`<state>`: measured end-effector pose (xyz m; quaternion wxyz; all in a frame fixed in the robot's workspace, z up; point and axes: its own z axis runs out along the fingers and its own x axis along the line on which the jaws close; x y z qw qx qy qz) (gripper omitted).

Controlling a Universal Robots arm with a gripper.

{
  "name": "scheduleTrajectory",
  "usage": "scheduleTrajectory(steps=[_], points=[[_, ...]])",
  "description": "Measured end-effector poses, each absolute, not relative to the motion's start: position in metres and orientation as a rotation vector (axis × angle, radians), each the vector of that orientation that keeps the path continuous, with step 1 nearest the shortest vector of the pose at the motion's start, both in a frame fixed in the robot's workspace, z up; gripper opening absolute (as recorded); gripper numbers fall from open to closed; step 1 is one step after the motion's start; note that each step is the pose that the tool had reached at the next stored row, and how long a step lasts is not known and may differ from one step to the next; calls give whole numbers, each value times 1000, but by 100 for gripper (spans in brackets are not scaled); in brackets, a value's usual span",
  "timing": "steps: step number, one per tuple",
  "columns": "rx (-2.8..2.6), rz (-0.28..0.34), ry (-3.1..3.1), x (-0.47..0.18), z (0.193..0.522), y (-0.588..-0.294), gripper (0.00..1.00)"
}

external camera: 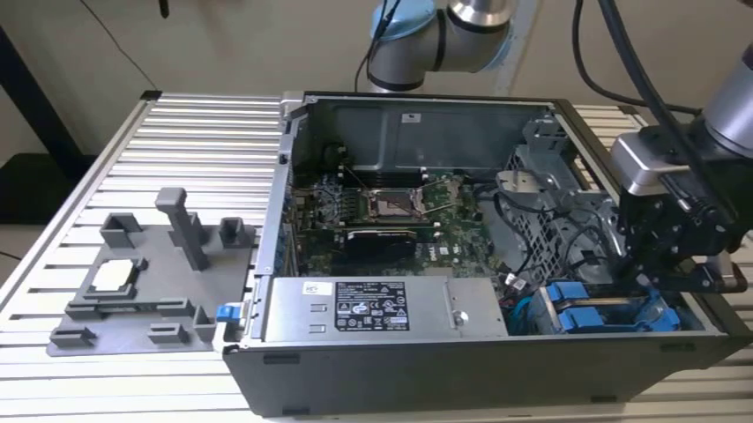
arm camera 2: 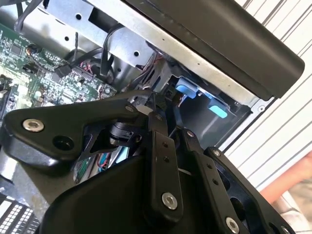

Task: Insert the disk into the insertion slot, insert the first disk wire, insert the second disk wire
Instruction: 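Insert the first disk wire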

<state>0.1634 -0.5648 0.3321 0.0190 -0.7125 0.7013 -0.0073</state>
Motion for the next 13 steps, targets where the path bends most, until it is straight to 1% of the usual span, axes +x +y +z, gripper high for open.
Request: scheduleTrajectory(steps=[5,6,13], points=[[-2210,-20,2176,163,332,-565,20],[-2211,-20,2176,163,334,-565,27],[-2211,-21,2176,163,353,-565,27]])
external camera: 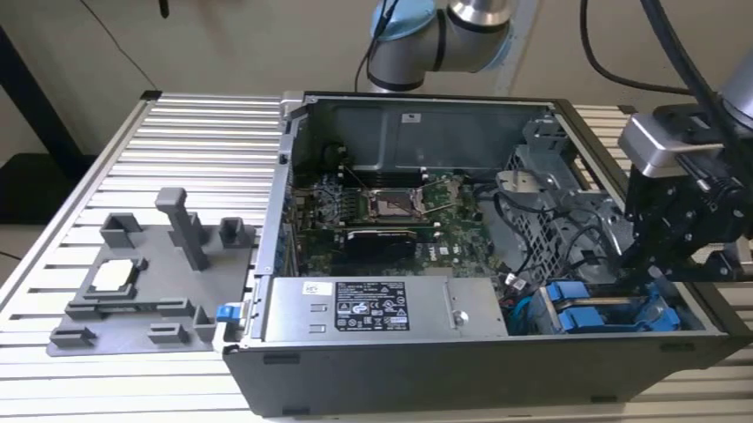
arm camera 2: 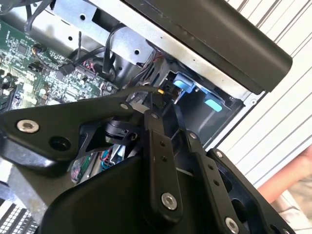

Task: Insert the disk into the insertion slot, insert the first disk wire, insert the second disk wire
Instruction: 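Insert the first disk wire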

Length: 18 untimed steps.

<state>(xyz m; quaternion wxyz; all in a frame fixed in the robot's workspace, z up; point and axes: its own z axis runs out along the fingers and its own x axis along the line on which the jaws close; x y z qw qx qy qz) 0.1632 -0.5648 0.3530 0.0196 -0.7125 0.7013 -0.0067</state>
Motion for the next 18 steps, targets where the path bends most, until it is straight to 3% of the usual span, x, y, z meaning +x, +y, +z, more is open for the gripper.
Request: scheduleTrajectory(steps=[10,18], points=[[-2211,-21,2176,162,392,-565,27],[-2201,-2,2168,162,394,-565,27]])
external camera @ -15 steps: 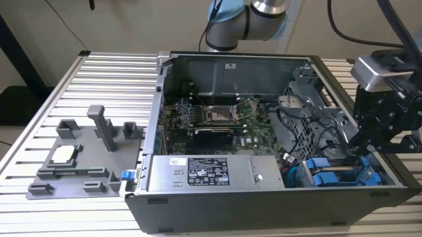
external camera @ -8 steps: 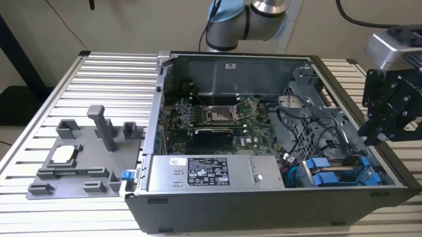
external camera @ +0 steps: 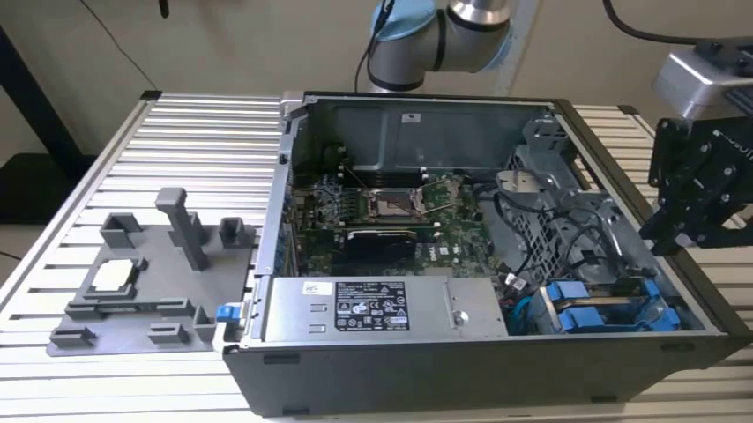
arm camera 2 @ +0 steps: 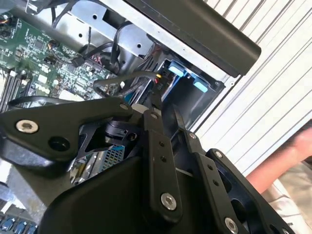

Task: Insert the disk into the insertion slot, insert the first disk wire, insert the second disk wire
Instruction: 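Insert the first disk wire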

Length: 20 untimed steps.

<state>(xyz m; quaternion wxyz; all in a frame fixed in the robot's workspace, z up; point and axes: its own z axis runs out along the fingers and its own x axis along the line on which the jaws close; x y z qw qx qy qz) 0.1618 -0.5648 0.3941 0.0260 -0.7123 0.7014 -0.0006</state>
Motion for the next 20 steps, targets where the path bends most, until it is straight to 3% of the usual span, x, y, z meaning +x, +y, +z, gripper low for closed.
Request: scheduleTrajectory(steps=[10,20], points=[[-2122,162,2094,152,394,-562,27],[-2159,175,2049,141,393,-552,27]])
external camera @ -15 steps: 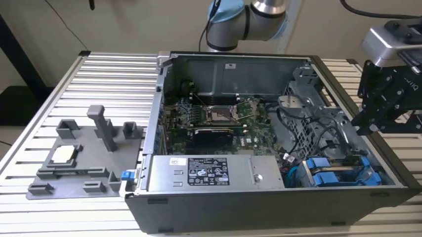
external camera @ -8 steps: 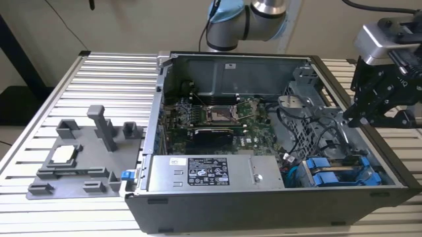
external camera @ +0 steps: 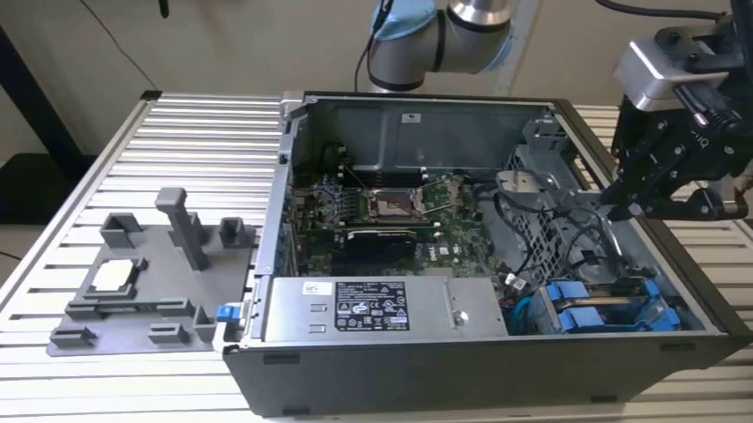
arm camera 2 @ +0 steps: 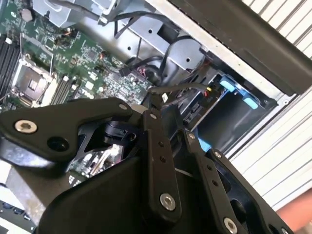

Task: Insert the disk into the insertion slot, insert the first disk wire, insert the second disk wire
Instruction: 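Insert the first disk wire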

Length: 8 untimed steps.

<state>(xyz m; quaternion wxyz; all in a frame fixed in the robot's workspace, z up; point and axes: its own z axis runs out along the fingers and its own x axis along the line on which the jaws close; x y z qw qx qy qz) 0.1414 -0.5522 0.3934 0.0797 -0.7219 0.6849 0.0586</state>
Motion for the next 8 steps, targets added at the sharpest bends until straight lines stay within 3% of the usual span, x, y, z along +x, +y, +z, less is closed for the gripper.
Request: scheduleTrajectory(steps=[8], points=[[-2164,176,2045,115,393,-546,27]])
